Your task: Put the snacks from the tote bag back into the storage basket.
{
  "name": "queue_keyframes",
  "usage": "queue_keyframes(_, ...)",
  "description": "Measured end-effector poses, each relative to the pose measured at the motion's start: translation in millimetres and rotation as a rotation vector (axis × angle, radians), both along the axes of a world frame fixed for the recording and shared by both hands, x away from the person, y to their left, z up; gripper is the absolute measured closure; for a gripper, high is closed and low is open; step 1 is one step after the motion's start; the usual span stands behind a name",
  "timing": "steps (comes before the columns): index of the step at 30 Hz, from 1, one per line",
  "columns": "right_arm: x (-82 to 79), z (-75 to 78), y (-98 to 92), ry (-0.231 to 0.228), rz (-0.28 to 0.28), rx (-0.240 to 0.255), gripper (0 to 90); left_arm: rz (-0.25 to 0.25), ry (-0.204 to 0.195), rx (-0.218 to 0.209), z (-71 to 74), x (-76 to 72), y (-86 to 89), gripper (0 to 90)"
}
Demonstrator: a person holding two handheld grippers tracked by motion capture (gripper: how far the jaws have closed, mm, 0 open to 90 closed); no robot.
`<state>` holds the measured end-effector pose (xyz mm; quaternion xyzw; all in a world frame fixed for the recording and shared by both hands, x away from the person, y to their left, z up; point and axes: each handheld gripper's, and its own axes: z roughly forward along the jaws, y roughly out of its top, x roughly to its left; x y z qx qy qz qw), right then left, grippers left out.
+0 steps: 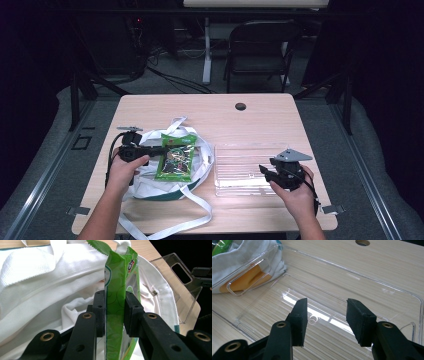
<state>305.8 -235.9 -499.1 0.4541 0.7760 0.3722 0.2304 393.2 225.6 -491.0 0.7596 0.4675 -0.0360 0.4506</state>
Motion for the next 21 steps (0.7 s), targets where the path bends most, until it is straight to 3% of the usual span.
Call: queue_keyframes(21,-0.2,0.2,0.0,-0.005,0.003,0.003,52.0,0.011,-0.103,-0.028,16.6,-7.0,3.9,74.3)
